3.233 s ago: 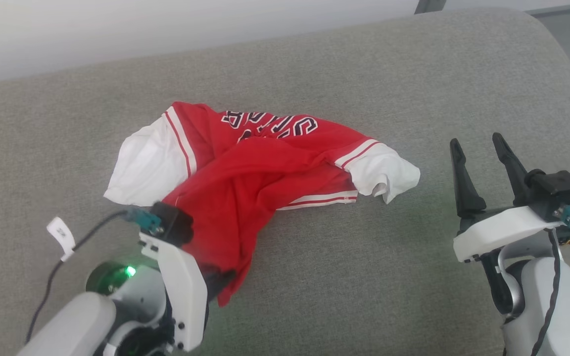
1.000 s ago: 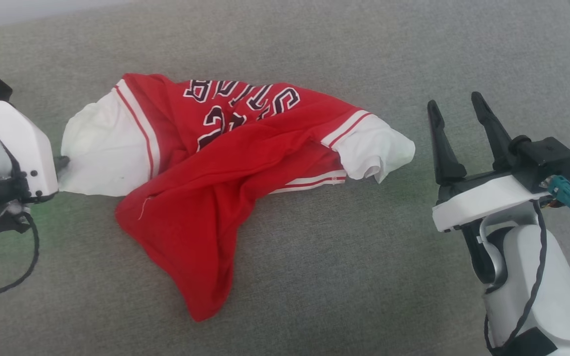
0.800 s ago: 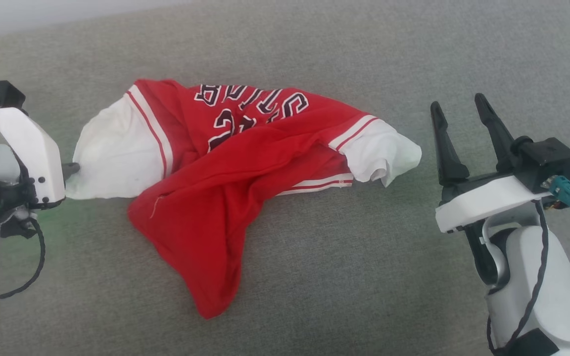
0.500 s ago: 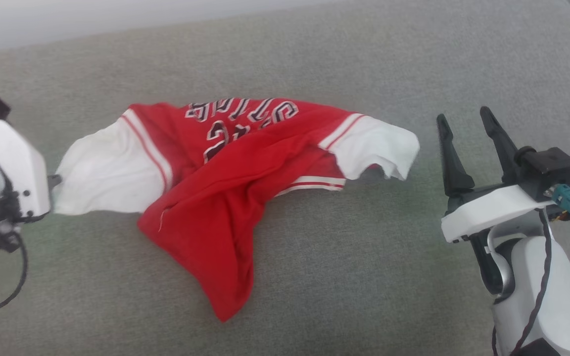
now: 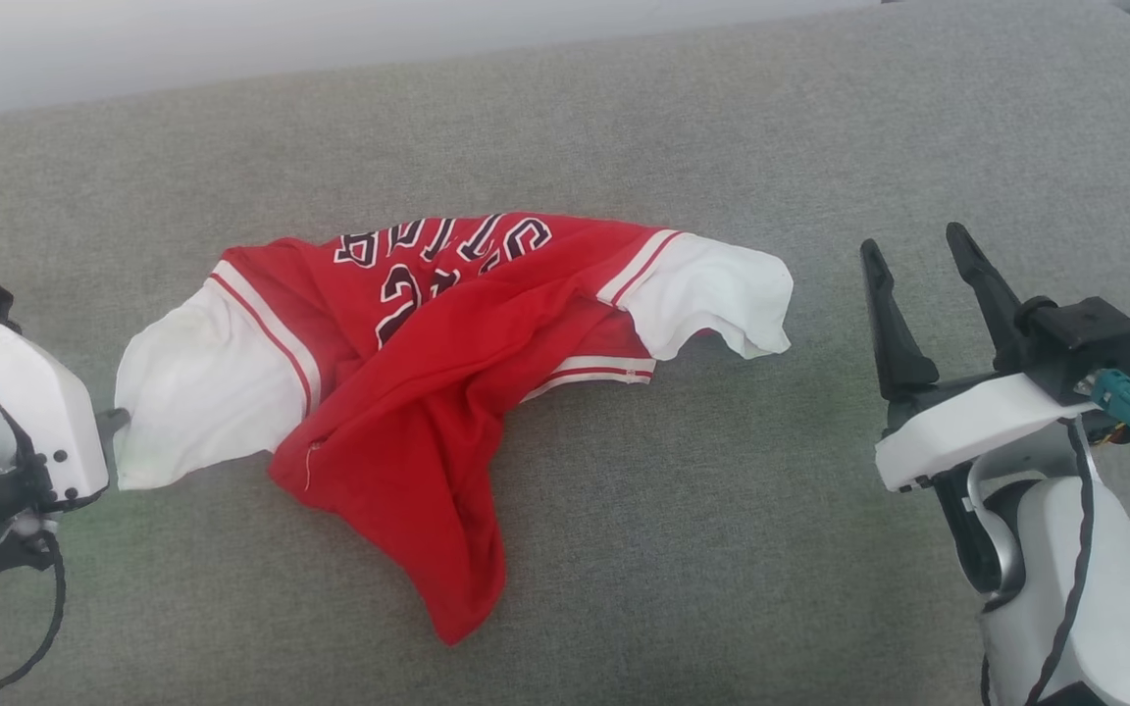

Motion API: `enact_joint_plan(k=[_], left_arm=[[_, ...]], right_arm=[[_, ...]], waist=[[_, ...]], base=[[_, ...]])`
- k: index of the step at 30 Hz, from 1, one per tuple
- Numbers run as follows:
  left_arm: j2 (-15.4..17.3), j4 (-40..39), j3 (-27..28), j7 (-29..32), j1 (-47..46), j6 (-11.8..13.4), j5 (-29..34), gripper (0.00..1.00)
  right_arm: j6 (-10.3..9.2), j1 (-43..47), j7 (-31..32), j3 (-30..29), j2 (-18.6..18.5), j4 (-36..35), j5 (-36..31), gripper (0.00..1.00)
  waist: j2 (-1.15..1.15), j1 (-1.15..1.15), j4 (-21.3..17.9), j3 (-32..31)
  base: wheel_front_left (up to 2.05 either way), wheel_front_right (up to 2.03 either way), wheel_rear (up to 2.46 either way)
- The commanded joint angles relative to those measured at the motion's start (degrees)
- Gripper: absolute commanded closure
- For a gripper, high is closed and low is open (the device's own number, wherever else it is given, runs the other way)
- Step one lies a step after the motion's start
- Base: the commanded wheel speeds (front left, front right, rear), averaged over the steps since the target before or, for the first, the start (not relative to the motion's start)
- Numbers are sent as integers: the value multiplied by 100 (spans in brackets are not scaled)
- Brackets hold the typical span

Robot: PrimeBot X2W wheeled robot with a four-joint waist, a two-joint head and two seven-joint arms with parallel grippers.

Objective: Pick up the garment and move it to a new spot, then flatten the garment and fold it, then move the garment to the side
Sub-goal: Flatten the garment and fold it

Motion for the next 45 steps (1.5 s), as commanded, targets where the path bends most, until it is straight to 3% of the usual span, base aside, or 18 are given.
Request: enact_joint_plan(k=[1,2,8,18,32,45], left_arm=[[-32,41,13,-138,60,-47,15,23],[-68,69,17,-201,55,-68,21,0],[-179,121,87,-613,-28,-171,71,0],[-308,-266,278,-2091,433,-499,354,0],[-714,-674,542,-4216,1574,-487,680,0],[-1192,-626,573,-5014,1888,-537,568,0]], right_arm=[[-2,40,38,30,-41,-33,19,0],[-2,43,55,40,-49,-36,31,0],[-2,74,144,96,-140,-54,89,0],[-2,110,404,201,-366,-65,243,0],[-2,138,1411,836,-890,39,832,0],[-1,-335,2463,1341,-1325,459,1052,0]], waist=[[0,0,17,-12],[0,0,28,-21],[0,0,133,-79],[0,0,442,-216],[0,0,1012,-306],[0,0,1626,-106]], base=[[0,0,0],[0,0,0],[0,0,0],[0,0,0],[0,0,0],[0,0,0]])
